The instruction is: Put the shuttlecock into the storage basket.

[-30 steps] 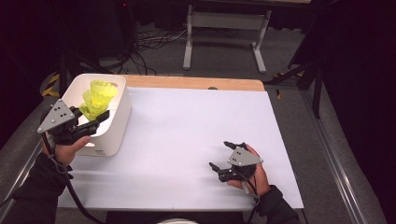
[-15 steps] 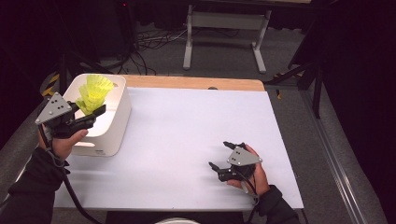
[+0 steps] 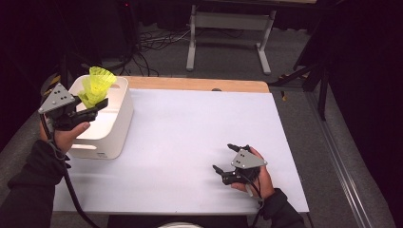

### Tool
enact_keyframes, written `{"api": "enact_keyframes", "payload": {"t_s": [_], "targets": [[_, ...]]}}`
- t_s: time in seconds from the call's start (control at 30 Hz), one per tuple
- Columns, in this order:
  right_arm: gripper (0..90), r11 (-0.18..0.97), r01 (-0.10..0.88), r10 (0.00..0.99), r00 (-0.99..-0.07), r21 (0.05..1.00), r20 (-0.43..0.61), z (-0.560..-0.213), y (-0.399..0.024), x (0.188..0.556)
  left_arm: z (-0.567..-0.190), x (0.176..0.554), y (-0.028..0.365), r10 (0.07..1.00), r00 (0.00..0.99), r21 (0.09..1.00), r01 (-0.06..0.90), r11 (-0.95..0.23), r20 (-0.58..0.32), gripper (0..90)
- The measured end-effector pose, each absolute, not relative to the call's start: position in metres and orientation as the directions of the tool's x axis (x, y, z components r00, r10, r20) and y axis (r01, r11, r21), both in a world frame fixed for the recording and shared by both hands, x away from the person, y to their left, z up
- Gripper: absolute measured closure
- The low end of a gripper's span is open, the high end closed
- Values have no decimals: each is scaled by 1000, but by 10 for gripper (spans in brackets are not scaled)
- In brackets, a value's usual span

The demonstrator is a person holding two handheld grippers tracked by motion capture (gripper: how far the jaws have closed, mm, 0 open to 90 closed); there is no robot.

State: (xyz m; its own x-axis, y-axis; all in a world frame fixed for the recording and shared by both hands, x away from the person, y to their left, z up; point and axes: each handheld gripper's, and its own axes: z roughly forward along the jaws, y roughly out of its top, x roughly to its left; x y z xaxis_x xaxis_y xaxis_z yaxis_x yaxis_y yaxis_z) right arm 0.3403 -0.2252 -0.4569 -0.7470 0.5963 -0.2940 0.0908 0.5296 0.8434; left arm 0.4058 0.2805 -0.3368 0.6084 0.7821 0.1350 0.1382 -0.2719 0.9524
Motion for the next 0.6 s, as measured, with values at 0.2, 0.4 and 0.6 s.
{"api": "enact_keyframes", "payload": {"t_s": [0.2,0.4,0.6], "targets": [[137,531,91,594,-749,843,-294,-457,-225,341,-337,417,283,793,598,949,165,-268,120,545],[137,536,96,587,-757,839,-288,-459,-223,341,-334,431,287,794,600,941,204,-269,97,546],[137,541,104,584,-761,835,-283,-461,-222,344,-333,452,293,802,592,927,256,-274,74,547]]}}
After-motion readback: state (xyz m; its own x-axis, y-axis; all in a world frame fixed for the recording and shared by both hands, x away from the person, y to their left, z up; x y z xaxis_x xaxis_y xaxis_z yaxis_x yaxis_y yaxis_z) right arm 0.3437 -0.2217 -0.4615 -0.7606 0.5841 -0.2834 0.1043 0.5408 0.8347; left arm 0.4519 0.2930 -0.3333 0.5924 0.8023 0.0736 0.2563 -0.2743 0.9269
